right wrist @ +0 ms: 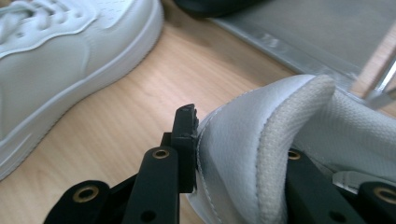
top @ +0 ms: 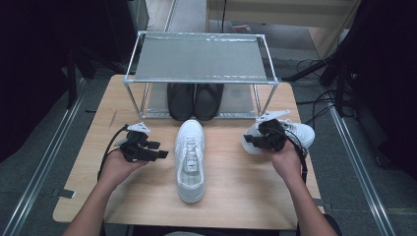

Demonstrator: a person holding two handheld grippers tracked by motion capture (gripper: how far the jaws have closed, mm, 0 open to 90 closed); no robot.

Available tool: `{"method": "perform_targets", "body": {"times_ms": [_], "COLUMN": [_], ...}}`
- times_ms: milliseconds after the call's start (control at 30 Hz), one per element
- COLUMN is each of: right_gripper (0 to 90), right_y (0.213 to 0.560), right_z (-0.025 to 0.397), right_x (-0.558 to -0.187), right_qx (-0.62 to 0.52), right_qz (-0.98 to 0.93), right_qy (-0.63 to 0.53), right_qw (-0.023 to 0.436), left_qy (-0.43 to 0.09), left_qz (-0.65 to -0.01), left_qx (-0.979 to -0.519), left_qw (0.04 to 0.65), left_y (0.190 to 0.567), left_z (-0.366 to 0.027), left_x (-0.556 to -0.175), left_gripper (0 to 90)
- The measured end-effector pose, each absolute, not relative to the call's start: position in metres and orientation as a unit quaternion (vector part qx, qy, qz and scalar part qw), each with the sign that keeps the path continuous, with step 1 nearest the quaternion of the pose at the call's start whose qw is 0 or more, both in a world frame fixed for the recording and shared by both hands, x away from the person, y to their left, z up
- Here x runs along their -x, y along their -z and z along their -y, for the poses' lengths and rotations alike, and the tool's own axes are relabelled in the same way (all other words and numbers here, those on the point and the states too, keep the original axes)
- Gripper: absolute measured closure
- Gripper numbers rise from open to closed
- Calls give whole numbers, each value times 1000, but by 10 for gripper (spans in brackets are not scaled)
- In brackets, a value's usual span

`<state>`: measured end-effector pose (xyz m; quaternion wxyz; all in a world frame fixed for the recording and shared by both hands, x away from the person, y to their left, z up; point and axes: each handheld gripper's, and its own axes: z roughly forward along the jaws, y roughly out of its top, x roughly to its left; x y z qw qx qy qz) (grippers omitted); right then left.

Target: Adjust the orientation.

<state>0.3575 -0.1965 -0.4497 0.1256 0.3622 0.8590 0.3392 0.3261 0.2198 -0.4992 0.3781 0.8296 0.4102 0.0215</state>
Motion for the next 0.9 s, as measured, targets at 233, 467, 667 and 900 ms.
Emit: {"method": "perform_targets", "body": {"times_ms": [233, 467, 667, 900], "right_gripper": [723, 721, 725, 751], "right_y": [450, 454, 463, 475], "right_z": [169, 147, 124, 113], "right_x": [-327, -306, -293, -290], "right_qx": [-316, -296, -262, -260], "right_qz": [-886, -895, -910, -910], "right_qy": [-313, -318, -312, -322], "right_qw": [130, 99, 84, 19], "left_qy": [-21, -17, -17, -16], "left_qz": [-404, -393, -392, -389], "left_qx": [-829, -837, -839, -841], "left_qw": [387, 379, 376, 375], "left_y": [499, 498, 498, 499], "left_z": [-216, -209, -209, -208], "left_x": [-333, -339, -344, -345], "left_gripper": [421, 420, 420, 420]}}
